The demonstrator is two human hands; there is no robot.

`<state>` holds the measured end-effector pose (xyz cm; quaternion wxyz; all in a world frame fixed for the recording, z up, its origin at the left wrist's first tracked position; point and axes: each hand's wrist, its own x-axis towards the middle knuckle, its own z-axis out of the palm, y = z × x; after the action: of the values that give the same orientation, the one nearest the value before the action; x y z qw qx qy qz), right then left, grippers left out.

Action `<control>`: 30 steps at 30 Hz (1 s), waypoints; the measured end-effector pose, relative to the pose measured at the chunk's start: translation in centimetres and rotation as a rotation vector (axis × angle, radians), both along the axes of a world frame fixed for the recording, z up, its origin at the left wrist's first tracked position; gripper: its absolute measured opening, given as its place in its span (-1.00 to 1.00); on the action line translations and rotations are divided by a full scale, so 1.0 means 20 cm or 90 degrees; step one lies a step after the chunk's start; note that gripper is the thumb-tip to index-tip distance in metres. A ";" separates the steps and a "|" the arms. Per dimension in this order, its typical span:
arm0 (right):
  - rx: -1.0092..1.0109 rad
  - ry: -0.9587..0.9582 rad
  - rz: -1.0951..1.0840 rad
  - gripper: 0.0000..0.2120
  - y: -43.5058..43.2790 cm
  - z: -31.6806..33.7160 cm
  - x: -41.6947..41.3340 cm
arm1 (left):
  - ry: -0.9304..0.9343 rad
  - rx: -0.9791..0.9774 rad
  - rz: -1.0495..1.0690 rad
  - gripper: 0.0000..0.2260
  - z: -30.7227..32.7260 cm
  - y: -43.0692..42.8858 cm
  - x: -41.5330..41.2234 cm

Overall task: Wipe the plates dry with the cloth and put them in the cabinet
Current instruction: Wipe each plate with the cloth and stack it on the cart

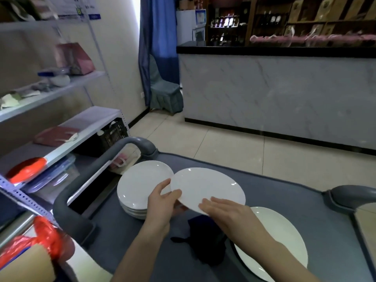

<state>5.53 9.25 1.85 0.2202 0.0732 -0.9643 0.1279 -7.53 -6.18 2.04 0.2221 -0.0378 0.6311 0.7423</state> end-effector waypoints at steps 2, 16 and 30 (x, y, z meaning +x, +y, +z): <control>-0.087 -0.117 -0.002 -0.65 0.02 -0.02 -0.02 | 0.007 -0.010 0.017 -0.62 -0.02 -0.03 0.01; -0.649 -0.209 -0.274 -0.59 0.01 -0.21 -0.27 | 0.014 -0.040 0.157 -0.59 -0.14 -0.35 -0.08; -0.815 -0.135 -0.359 -0.66 -0.32 -0.36 -0.68 | 0.106 -0.123 0.041 -0.60 -0.28 -0.62 -0.60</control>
<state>-8.02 2.94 -5.31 0.1495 -0.3362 -0.6980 0.6143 -19.52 -18.51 -3.47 0.1401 -0.0175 0.7145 0.6852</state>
